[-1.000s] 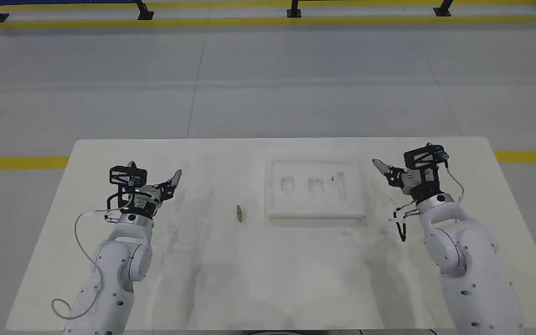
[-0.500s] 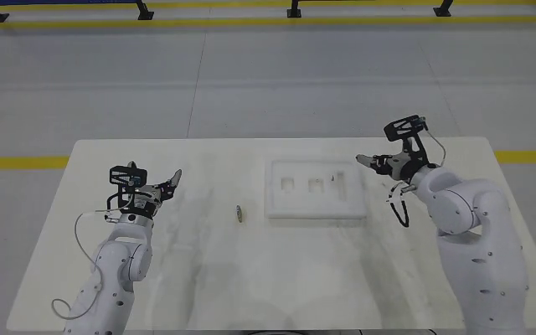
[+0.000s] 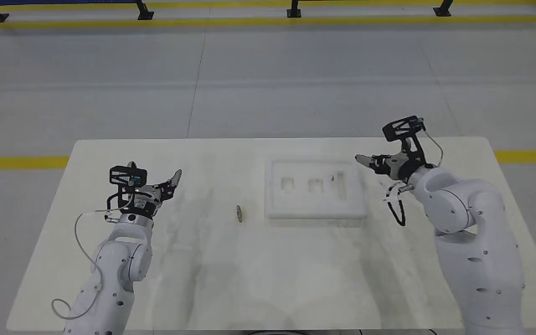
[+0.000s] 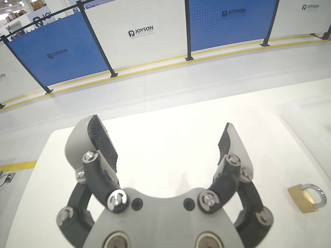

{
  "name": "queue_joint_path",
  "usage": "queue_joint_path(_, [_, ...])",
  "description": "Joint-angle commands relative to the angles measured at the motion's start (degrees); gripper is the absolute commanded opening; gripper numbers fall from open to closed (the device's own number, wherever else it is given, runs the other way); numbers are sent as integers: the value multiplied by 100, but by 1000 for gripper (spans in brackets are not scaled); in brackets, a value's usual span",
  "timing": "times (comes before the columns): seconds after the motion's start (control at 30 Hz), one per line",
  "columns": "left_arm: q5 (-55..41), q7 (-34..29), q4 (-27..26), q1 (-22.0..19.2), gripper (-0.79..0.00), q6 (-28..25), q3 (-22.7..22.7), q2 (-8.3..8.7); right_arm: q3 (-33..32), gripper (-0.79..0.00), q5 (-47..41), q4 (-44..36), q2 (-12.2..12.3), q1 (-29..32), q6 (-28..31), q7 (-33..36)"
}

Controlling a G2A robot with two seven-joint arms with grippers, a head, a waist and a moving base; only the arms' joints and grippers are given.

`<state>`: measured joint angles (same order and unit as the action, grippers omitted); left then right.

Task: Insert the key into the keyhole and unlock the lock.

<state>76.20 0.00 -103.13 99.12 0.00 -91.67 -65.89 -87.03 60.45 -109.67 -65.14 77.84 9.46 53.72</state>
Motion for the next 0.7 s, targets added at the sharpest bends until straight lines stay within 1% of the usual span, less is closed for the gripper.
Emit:
queue_joint_path(0.0, [0,0,0,0,0,0,0,0,177,0,147,-7,2,-80,-8,314])
queue_joint_path(0.03, [0,0,0,0,0,0,0,0,272,0,125,-5,-5,-140,-77,491])
queue_joint_path(0.13, [0,0,0,0,0,0,0,0,607,0,255,108,-23,-461,-357,1306])
queue_joint_path(0.2, [0,0,0,0,0,0,0,0,861,0,338,237,-44,-725,-556,1859])
queue_joint_path(0.33, [0,0,0,0,0,0,0,0,1258,0,366,525,-105,-1289,-1032,2715])
queue_joint_path(0.4, [0,0,0,0,0,0,0,0,1498,0,362,718,-134,-1578,-1085,3220])
queue_joint_path(0.5, [0,0,0,0,0,0,0,0,1778,0,353,962,-189,-1943,-1263,3428])
queue_joint_path(0.67, [0,0,0,0,0,0,0,0,2383,0,373,1615,-232,-2322,-1540,3428])
